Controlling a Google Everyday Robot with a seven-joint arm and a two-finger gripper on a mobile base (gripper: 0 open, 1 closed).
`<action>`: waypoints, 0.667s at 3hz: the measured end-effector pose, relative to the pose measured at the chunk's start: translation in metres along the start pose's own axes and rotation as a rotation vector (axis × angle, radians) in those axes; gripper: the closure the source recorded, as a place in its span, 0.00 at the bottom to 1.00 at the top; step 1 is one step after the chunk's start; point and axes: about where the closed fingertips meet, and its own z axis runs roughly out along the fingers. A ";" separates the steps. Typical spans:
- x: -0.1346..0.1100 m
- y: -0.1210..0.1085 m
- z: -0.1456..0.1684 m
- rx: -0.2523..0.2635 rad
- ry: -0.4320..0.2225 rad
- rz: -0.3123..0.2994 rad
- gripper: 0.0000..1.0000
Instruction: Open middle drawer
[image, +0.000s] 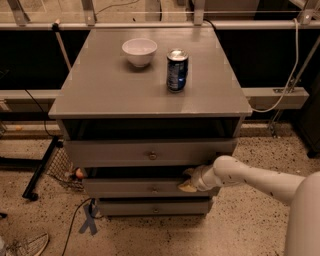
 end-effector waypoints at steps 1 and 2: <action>-0.001 0.013 -0.009 0.008 0.022 -0.008 1.00; -0.001 0.013 -0.009 0.008 0.022 -0.008 1.00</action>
Offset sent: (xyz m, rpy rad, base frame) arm -0.0623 -0.0003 0.0172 -0.0782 -0.0144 -0.0274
